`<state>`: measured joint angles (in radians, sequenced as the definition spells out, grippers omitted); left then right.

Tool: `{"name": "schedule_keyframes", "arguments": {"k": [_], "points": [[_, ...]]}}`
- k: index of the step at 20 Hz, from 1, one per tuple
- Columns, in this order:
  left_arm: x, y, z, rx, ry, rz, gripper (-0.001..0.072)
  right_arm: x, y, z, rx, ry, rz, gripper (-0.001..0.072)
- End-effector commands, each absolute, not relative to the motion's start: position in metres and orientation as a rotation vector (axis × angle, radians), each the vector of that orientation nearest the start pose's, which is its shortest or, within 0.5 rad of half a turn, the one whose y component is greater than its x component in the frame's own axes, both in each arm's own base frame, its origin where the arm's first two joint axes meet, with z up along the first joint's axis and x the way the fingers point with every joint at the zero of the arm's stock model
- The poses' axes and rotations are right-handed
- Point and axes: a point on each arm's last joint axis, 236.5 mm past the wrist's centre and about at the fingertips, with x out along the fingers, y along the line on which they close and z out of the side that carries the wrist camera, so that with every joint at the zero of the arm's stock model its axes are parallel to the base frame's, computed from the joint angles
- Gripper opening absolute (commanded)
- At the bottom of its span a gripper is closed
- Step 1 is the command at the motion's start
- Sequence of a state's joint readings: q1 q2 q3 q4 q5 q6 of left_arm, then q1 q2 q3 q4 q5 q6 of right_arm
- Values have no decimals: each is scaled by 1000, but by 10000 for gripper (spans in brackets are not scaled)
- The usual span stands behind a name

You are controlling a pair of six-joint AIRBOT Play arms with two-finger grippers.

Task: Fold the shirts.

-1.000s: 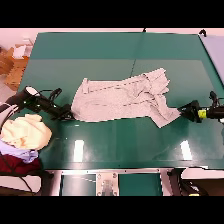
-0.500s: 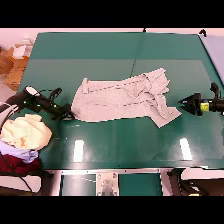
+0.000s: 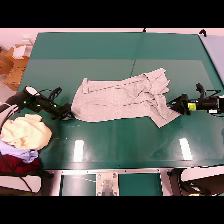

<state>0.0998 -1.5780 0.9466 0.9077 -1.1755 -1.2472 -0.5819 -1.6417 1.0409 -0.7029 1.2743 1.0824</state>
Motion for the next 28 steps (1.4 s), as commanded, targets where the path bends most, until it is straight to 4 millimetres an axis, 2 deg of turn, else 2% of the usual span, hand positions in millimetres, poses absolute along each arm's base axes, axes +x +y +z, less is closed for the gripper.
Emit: {"name": "schedule_keyframes", "arguments": {"k": [1, 3, 4, 6, 11, 13, 14, 15, 16, 17, 18, 19, 20, 21, 22, 23, 24, 25, 26, 27, 28], "points": [[315, -105, -112, -576, 1641, -417, 23, 378, -51, -83, 1005, 1272, 263, 417], [314, -105, -112, -559, 1637, -438, 23, 381, -71, -73, 1041, 1237, 235, 419], [315, -105, -112, -559, 1635, -437, 23, 381, -72, -72, 1042, 1236, 236, 419], [317, -107, -110, -574, 1624, -438, 23, 382, -58, -75, 1016, 1259, 270, 419], [321, -109, -110, -587, 1610, -436, 22, 381, -1, -95, 946, 1384, 373, 417], [320, -109, -109, -586, 1614, -438, 23, 379, 8, -101, 947, 1413, 381, 415], [320, -109, -109, -586, 1613, -438, 23, 380, 8, -100, 950, 1410, 383, 362], [321, -109, -109, -585, 1609, -438, 23, 381, 9, -98, 961, 1402, 387, 261], [323, -110, -107, -576, 1597, -457, 22, 384, 12, -92, 972, 1388, 404, 119], [327, -113, -99, -579, 1582, -486, 22, 387, 16, -81, 980, 1362, 441, 38], [335, -118, -86, -583, 1552, -519, 22, 395, 19, -62, 988, 1318, 479, 15], [347, -122, -64, -582, 1490, -549, 22, 406, 20, -36, 984, 1260, 517, 14], [364, -124, -35, -570, 1405, -572, 22, 419, 19, 1, 965, 1175, 565, 14], [382, -126, 7, -539, 1290, -597, 22, 431, 19, 49, 923, 1072, 619, 13], [396, -128, 56, -507, 1166, -620, 21, 439, 19, 100, 872, 971, 660, 14], [404, -132, 115, -470, 1018, -653, 22, 442, 20, 154, 810, 864, 690, 14], [406, -136, 187, -425, 838, -687, 22, 439, 21, 212, 731, 748, 709, 14], [400, -137, 259, -363, 653, -699, 22, 430, 23, 265, 638, 639, 719, 14], [387, -135, 323, -297, 483, -692, 22, 417, 25, 316, 541, 532, 706, 14], [366, -135, 379, -242, 334, -684, 22, 403, 23, 358, 458, 438, 668, 14], [348, -132, 409, -206, 270, -662, 22, 392, 19, 383, 408, 394, 612, 14]]}}
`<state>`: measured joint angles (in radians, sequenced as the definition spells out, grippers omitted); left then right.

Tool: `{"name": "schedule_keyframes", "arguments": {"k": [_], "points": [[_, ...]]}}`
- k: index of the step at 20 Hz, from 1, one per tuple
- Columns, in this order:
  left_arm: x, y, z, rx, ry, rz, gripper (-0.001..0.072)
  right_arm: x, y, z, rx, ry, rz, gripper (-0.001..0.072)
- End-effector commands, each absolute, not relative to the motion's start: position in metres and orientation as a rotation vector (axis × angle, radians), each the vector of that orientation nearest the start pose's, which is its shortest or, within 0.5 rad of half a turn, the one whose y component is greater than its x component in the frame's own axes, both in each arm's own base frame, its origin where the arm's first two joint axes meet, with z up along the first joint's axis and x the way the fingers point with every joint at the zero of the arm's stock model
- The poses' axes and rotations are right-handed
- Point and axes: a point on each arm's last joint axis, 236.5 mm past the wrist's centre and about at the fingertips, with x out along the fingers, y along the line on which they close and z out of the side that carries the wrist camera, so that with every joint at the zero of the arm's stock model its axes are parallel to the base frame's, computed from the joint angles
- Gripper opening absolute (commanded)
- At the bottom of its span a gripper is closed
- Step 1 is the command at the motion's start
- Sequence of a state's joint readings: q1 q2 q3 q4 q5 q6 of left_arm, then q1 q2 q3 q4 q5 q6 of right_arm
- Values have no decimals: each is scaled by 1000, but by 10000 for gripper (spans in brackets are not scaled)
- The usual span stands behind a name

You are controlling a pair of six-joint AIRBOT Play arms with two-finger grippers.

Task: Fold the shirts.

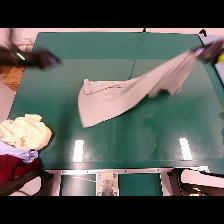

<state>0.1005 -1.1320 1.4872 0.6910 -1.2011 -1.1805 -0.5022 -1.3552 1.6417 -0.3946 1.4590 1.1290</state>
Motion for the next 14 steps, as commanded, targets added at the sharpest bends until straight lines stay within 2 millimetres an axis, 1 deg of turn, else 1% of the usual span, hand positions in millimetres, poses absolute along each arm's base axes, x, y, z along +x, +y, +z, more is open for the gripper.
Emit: {"name": "schedule_keyframes", "arguments": {"k": [1, 2, 3, 4, 6, 7, 8, 9, 10, 11, 12, 13, 14], "points": [[340, -124, 409, -210, 300, -614, 21, 385, 14, 390, 386, 397, 546, 13], [337, -121, 387, -199, 392, -595, 21, 381, 10, 384, 377, 427, 497, 13], [337, -115, 347, -203, 527, -566, 22, 379, 9, 369, 372, 484, 474, 13], [339, -115, 307, -242, 642, -565, 22, 379, 9, 353, 385, 532, 472, 13], [345, -125, 216, -401, 833, -577, 23, 383, 12, 320, 446, 610, 485, 13], [343, -135, 167, -533, 910, -584, 25, 385, 12, 301, 484, 654, 487, 13], [338, -149, 123, -652, 953, -599, 147, 386, 12, 283, 519, 692, 487, 13], [330, -165, 79, -773, 976, -591, 460, 387, 12, 266, 542, 725, 489, 13], [321, -176, 38, -846, 984, -551, 460, 387, 11, 252, 567, 752, 487, 13], [309, -183, 4, -867, 1001, -503, 405, 388, 11, 240, 590, 773, 483, 13], [295, -191, -22, -854, 1036, -475, 407, 389, 10, 231, 598, 780, 480, 13], [281, -201, -44, -832, 1099, -469, 407, 391, 9, 224, 608, 784, 474, 13], [273, -213, -59, -813, 1155, -476, 407, 392, 8, 219, 617, 789, 469, 13]]}}
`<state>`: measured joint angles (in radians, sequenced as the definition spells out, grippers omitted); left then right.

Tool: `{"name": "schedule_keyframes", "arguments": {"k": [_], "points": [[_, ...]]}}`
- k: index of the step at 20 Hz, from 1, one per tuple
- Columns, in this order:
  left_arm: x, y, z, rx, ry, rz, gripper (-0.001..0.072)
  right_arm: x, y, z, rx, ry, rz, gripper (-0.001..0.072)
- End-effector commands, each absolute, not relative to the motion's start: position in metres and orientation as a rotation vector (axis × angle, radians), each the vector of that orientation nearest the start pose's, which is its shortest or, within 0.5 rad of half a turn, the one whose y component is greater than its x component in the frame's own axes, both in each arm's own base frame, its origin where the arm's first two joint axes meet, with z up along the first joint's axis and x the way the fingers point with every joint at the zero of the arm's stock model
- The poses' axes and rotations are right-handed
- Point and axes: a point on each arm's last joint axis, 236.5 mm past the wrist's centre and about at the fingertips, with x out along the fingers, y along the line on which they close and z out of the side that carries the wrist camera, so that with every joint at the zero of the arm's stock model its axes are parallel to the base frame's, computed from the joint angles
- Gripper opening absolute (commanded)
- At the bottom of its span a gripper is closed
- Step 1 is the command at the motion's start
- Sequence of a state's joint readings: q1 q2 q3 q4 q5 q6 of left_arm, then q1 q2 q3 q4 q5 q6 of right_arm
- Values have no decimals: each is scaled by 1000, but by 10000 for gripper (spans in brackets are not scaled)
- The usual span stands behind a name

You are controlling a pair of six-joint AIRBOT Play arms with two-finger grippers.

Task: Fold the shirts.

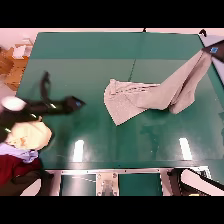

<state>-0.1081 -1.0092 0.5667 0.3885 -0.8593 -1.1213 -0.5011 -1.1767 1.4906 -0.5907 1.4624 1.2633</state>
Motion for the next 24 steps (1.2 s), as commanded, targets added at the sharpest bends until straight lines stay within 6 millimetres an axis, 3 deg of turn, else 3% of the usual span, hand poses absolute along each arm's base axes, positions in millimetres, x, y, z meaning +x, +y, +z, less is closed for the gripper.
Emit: {"name": "schedule_keyframes", "arguments": {"k": [1, 3, 8, 10, 13, 14, 15, 16, 19, 21, 23, 24], "points": [[268, -226, -71, -797, 1204, -485, 407, 392, 8, 214, 617, 794, 470, 13], [270, -260, -85, -778, 1263, -534, 407, 391, 8, 209, 621, 803, 473, 13], [280, -348, -97, -786, 1357, -664, 407, 392, 6, 207, 615, 800, 467, 13], [288, -367, -102, -799, 1376, -674, 406, 392, 6, 207, 606, 797, 471, 13], [297, -377, -109, -826, 1401, -669, 405, 392, 6, 207, 598, 794, 475, 13], [301, -379, -107, -827, 1394, -672, 330, 392, 6, 207, 597, 795, 474, 13], [304, -382, -102, -821, 1381, -690, 105, 392, 6, 207, 597, 795, 474, 13], [307, -386, -93, -819, 1371, -728, 23, 392, 6, 207, 597, 795, 475, 13], [324, -386, -46, -862, 1337, -860, 21, 392, 6, 208, 599, 793, 473, 13], [343, -369, 7, -829, 1226, -932, 21, 393, 4, 217, 610, 765, 479, 12], [363, -337, 86, -744, 1025, -967, 21, 395, -6, 249, 653, 678, 486, 13], [369, -317, 140, -698, 894, -974, 21, 395, -9, 278, 670, 600, 509, 13]]}}
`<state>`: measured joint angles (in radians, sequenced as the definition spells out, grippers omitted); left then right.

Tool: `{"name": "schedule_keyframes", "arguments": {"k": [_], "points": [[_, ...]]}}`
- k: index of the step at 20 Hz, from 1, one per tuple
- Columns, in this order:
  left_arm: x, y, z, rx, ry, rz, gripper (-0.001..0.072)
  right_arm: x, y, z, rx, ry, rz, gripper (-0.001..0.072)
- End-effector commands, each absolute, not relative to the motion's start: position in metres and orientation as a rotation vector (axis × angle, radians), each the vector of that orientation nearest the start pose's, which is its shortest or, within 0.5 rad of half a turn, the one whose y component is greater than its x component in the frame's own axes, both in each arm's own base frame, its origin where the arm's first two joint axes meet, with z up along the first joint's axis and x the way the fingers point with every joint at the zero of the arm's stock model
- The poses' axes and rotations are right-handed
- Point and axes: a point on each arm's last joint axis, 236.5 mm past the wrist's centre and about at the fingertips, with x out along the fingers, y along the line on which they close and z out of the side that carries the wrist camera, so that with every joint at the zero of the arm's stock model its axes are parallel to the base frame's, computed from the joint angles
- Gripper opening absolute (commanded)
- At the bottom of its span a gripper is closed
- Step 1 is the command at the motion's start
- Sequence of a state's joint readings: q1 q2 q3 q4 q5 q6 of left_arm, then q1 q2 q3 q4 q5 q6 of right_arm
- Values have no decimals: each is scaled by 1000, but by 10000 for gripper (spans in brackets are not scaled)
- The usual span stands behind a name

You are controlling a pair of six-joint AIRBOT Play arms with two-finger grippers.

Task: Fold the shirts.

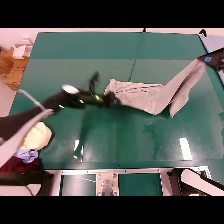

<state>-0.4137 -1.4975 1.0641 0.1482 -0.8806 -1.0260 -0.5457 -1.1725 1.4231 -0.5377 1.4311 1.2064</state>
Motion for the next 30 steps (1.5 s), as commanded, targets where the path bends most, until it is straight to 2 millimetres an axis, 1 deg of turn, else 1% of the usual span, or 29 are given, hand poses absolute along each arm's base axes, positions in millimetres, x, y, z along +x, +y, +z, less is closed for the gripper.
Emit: {"name": "schedule_keyframes", "arguments": {"k": [1, 2, 3, 4, 5, 6, 7, 8, 9, 10, 11, 12, 13, 14, 15, 16, 17, 18, 19, 20, 21, 22, 23, 25, 26, 27, 28, 29, 30], "points": [[371, -297, 194, -634, 754, -976, 21, 391, -10, 309, 681, 514, 541, 13], [366, -276, 256, -572, 599, -965, 21, 383, -9, 342, 679, 429, 575, 13], [354, -257, 313, -506, 453, -948, 21, 372, -5, 375, 661, 346, 607, 13], [333, -238, 371, -423, 300, -930, 21, 358, 0, 404, 625, 276, 628, 13], [309, -224, 420, -346, 170, -908, 21, 343, 5, 430, 580, 215, 636, 13], [282, -208, 468, -270, 41, -875, 21, 328, 11, 454, 526, 155, 635, 13], [253, -194, 509, -214, -71, -841, 21, 312, 16, 478, 465, 89, 608, 13], [231, -180, 540, -169, -161, -799, 21, 296, 19, 500, 400, 24, 566, 13], [209, -164, 568, -130, -232, -744, 21, 282, 24, 519, 338, -32, 523, 13], [198, -147, 585, -108, -276, -675, 22, 267, 32, 534, 274, -72, 490, 13], [193, -131, 593, -95, -293, -603, 22, 256, 42, 543, 222, -95, 473, 13], [196, -113, 592, -82, -279, -519, 22, 248, 52, 550, 183, -110, 473, 13], [207, -97, 581, -67, -229, -438, 22, 245, 57, 552, 161, -112, 477, 13], [221, -84, 562, -49, -152, -365, 22, 244, 59, 550, 159, -100, 483, 13], [240, -71, 539, -36, -63, -291, 22, 244, 60, 545, 158, -83, 489, 13], [263, -60, 513, -14, 23, -227, 22, 248, 56, 537, 164, -55, 482, 14], [288, -57, 487, 11, 99, -189, 22, 255, 49, 528, 178, -27, 466, 13], [310, -58, 461, 26, 165, -177, 22, 266, 41, 513, 208, 15, 457, 13], [338, -64, 429, 37, 242, -176, 22, 280, 34, 494, 248, 63, 454, 14], [366, -70, 396, 47, 318, -176, 22, 300, 26, 467, 297, 125, 444, 13], [396, -77, 355, 57, 403, -178, 22, 323, 19, 434, 342, 187, 428, 13], [423, -82, 314, 52, 487, -177, 22, 352, 13, 390, 391, 263, 396, 13], [451, -87, 266, 20, 581, -186, 22, 381, 6, 339, 436, 344, 350, 14], [497, -93, 178, -69, 747, -212, 22, 428, -11, 246, 529, 466, 255, 14], [517, -97, 135, -123, 816, -238, 22, 450, -20, 199, 581, 526, 213, 13], [533, -106, 95, -162, 863, -281, 21, 468, -28, 155, 629, 598, 181, 14], [544, -114, 63, -180, 893, -321, 22, 483, -34, 117, 670, 661, 161, 14], [554, -125, 34, -202, 909, -359, 22, 496, -38, 85, 707, 707, 151, 14], [563, -134, 16, -236, 908, -387, 22, 510, -41, 54, 762, 746, 143, 14]]}}
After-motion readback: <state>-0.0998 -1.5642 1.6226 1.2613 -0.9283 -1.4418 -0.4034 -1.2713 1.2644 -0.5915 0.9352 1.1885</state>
